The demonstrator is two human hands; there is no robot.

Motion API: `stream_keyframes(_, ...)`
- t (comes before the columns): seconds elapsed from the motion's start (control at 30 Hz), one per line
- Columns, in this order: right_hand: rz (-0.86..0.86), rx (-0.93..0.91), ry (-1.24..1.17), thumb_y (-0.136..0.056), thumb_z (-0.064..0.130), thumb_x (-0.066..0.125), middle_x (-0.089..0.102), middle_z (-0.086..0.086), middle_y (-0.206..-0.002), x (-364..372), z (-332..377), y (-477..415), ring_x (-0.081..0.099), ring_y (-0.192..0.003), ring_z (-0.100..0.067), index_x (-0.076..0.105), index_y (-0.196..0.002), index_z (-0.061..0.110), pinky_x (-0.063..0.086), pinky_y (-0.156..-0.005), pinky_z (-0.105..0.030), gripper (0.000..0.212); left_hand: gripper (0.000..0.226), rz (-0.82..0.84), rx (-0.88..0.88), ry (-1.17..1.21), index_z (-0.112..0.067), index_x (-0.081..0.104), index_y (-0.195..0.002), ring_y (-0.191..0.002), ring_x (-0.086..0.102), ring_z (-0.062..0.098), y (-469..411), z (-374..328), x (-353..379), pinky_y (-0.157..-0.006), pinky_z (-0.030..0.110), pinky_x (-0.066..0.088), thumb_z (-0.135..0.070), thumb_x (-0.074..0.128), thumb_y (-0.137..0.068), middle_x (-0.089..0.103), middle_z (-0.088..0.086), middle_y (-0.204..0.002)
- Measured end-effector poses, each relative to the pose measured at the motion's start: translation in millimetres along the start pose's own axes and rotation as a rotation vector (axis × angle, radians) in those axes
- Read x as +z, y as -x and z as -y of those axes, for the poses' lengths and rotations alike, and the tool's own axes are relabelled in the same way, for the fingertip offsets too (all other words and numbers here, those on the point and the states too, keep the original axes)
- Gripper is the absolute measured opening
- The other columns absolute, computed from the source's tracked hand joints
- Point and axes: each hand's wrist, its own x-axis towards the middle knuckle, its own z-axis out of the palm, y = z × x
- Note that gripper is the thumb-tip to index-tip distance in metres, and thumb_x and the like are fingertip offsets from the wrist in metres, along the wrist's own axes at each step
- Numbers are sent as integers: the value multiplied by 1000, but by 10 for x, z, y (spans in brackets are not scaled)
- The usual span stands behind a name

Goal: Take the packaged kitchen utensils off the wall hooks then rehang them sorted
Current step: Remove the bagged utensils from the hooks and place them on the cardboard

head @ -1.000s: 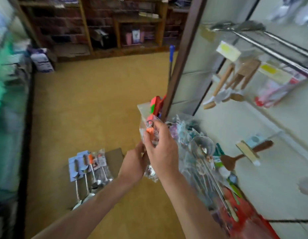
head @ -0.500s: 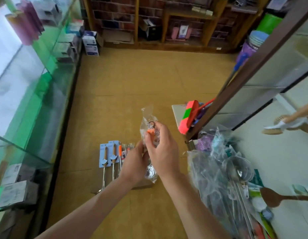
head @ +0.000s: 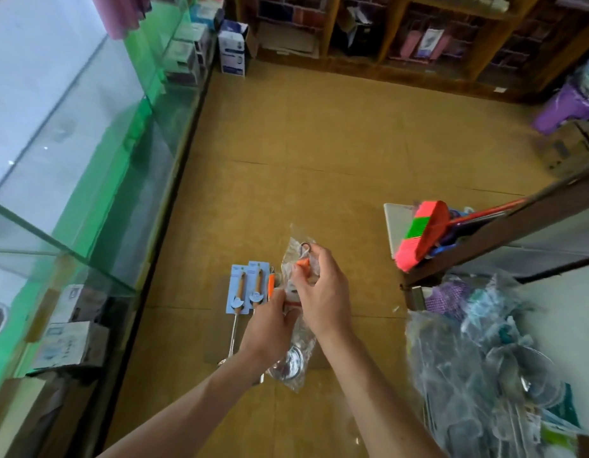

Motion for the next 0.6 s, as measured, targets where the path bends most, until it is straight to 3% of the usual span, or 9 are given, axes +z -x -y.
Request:
stream_keyframes(0.13, 88, 58, 0, -95, 32, 60, 63, 6, -131, 338, -367, -205, 59, -116, -6, 55, -136, 24, 50, -97, -25, 42, 7, 29, -79, 20, -20, 55, -99, -69, 62, 22, -293, 327, 222, -65, 46, 52, -20, 49, -97, 67, -2, -80)
stream_keyframes(0.33, 213, 153, -30, -95, 23, 64, 62, -1, -133, 976, -1161, -526, 60, -116, -14, 55, -140, 17, 50, -100, -32, 46, 11, -3, -215, 30, -14, 51, -93, -67, 57, 24, -823, 883, 761, -57, 34, 39, -23, 50, -98, 59, -2, -76)
stream_keyframes(0.47, 273, 216, 8, -95, 22, 64, 60, 2, -136, 1426, -1768, -599, 58, -112, -7, 55, -140, 15, 39, -91, -10, 47, 8, -6, -284, 17, -15, 52, -95, -71, 61, 27, -1130, 1373, 1180, -59, 33, 40, -23, 52, -97, 65, 3, -82)
stream_keyframes(0.53, 312, 268, -4, -95, 22, 65, 61, 0, -135, 1643, -2035, -604, 57, -111, -5, 54, -141, 15, 44, -92, -16, 48, 8, -6, -307, 20, -14, 53, -96, -77, 64, 30, -1255, 1620, 1367, -61, 33, 41, -22, 53, -97, 67, 6, -84)
stream_keyframes(0.6, 334, 307, -13, -94, 19, 65, 64, -4, -131, 1844, -2275, -620, 62, -113, -17, 55, -139, 14, 51, -94, -30, 47, 9, 16, -315, 17, -14, 52, -92, -77, 63, 30, -1392, 1857, 1532, -63, 35, 42, -22, 53, -97, 65, 5, -80)
